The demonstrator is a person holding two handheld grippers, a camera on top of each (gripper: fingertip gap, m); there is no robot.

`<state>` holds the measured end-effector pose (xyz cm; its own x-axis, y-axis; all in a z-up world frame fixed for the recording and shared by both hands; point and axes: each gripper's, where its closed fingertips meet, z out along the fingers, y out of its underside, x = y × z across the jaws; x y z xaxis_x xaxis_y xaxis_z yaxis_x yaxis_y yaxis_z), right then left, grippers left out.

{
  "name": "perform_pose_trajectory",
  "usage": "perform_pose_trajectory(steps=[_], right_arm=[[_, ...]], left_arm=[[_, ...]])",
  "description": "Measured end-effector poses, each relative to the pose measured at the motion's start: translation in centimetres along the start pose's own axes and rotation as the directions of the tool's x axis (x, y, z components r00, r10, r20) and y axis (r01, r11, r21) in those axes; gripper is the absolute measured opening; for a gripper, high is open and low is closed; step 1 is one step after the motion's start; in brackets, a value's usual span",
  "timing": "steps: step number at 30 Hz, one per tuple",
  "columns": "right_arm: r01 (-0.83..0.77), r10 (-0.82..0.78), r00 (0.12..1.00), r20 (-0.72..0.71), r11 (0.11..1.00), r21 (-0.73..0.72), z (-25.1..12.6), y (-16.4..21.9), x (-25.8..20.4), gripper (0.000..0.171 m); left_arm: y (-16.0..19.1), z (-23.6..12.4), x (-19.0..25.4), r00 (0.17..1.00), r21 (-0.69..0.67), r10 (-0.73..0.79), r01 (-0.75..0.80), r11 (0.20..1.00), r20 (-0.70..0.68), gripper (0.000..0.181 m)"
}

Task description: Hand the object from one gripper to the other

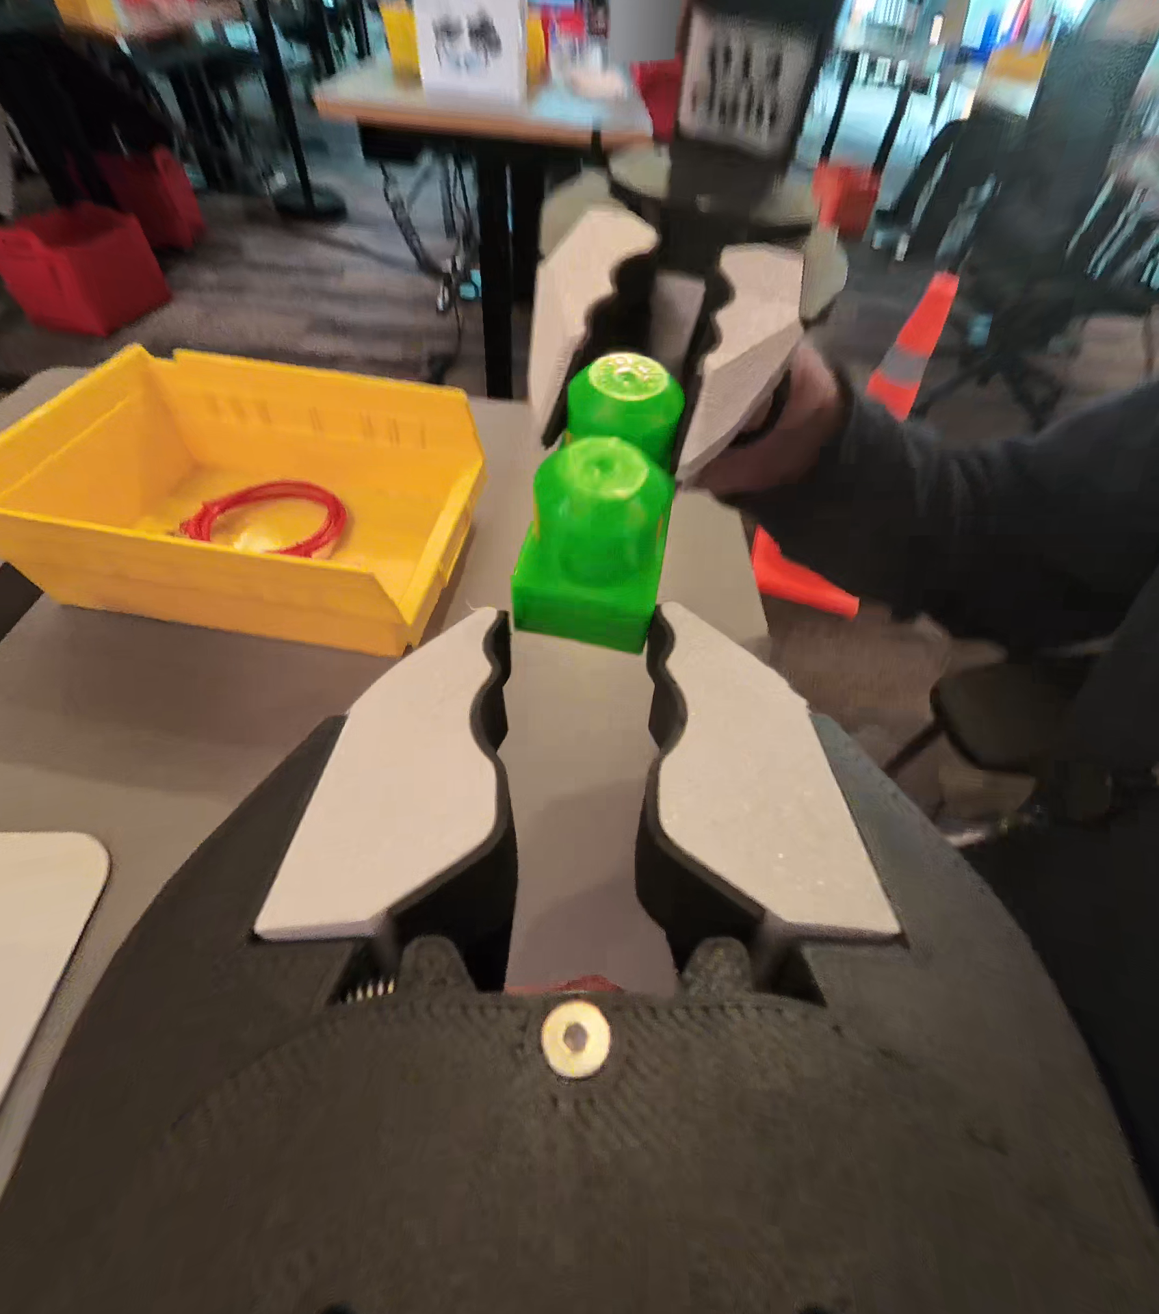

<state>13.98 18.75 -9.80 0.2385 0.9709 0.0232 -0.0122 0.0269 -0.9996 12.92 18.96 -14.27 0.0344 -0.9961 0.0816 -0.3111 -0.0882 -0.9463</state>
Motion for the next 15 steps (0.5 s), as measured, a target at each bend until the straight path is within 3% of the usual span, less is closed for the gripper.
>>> perform_pose_trajectory(steps=[5, 8, 15], right_arm=[[-0.115, 0.115, 0.993, 0.011, 0.977, 0.178, -0.6, -0.2, 0.1, 0.026], [-0.146, 0.146, 0.989, 0.02, 0.963, 0.225, -0.8, 0.2, 0.2, 0.026], [-0.17, 0.168, 0.985, 0.03, 0.947, 0.272, -1.0, 0.5, 0.0, 0.026]], left_arm=[[-1.2, 0.4, 0.1, 0.996, 0.236, -0.086, 0.09, 0.968, -0.029, 0.045], [-2.5, -0.3, 0.6, 0.992, 0.376, -0.102, 0.122, 0.919, -0.073, 0.034], [-2.4, 0.1, 0.6, 0.991, 0.378, -0.118, 0.135, 0.916, -0.069, 0.038]])
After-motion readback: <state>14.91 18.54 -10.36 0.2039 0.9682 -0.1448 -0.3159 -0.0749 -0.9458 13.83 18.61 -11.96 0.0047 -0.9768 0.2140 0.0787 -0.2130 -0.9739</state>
